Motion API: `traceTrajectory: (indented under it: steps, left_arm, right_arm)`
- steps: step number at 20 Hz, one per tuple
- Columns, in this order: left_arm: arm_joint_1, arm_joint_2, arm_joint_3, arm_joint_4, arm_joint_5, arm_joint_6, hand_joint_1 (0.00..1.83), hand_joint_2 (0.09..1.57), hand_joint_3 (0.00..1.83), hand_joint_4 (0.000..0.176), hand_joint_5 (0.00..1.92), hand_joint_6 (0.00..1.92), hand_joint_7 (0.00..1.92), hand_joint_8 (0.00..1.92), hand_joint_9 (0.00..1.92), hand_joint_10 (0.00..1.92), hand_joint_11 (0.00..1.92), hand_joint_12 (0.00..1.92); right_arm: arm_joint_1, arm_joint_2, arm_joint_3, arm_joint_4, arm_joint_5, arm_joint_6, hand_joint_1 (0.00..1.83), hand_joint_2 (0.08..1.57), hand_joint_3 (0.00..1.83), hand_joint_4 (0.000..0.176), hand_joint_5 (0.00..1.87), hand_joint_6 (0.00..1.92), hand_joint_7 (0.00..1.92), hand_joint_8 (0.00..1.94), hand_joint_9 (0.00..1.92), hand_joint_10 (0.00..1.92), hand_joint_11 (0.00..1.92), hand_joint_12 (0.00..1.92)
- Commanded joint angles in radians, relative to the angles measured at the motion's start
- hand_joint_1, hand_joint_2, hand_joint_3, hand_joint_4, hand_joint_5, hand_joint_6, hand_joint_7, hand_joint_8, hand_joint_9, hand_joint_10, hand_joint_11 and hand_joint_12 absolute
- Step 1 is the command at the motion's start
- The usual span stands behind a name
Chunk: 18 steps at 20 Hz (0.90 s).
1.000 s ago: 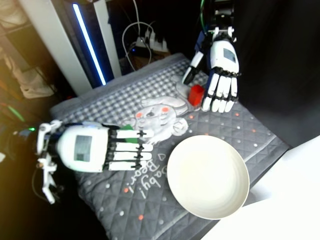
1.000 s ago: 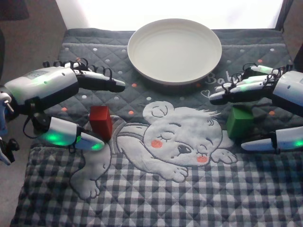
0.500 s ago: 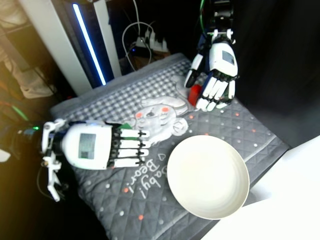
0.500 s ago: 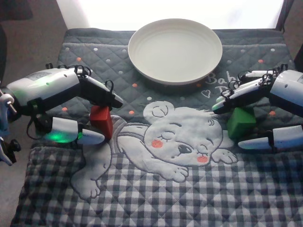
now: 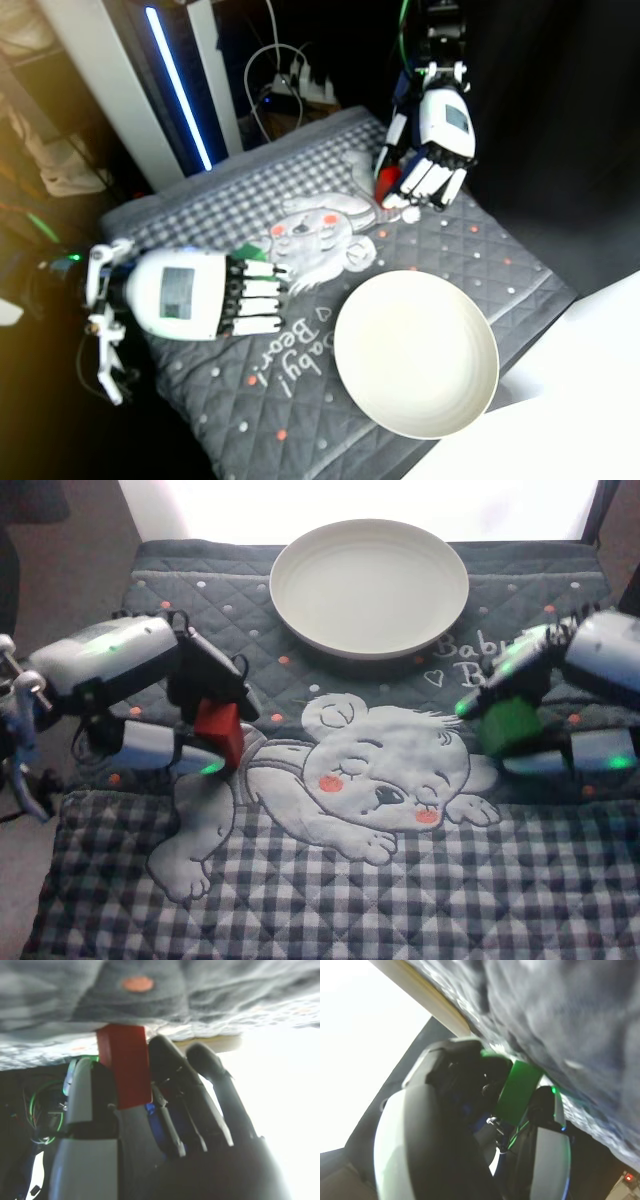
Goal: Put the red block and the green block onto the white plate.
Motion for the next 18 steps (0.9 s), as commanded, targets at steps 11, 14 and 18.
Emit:
traceTrajectory:
  steps: [11,14,18]
  left_arm:
    - [-0.315,-0.251,0.298,-0.046,-0.087,0.022,1.28,0.99,0.00,0.000,1.26,0.44,1.35,0.40,1.22,1.35,1.18,1.66]
    - [-0.330,-0.328,0.395,-0.069,0.008,0.022,1.26,1.04,0.00,0.004,1.12,0.69,1.22,0.64,1.13,1.39,1.16,1.64]
    - [-0.309,-0.335,0.401,-0.087,0.037,0.021,1.06,0.96,0.00,0.000,0.79,0.10,0.78,0.10,0.80,0.09,0.37,1.15]
  right_arm:
    - [0.313,-0.204,0.301,0.074,-0.101,-0.064,1.23,1.10,0.00,0.000,1.03,0.78,1.01,1.26,1.01,1.21,0.90,1.54]
    - [0.327,-0.267,0.375,0.072,-0.165,-0.064,1.20,1.07,0.00,0.000,1.08,0.75,1.08,1.35,1.12,1.66,1.11,1.86]
    - [0.327,-0.276,0.357,0.052,-0.177,-0.063,0.79,0.90,0.00,0.158,0.23,0.02,0.36,0.05,0.33,0.15,0.13,0.83]
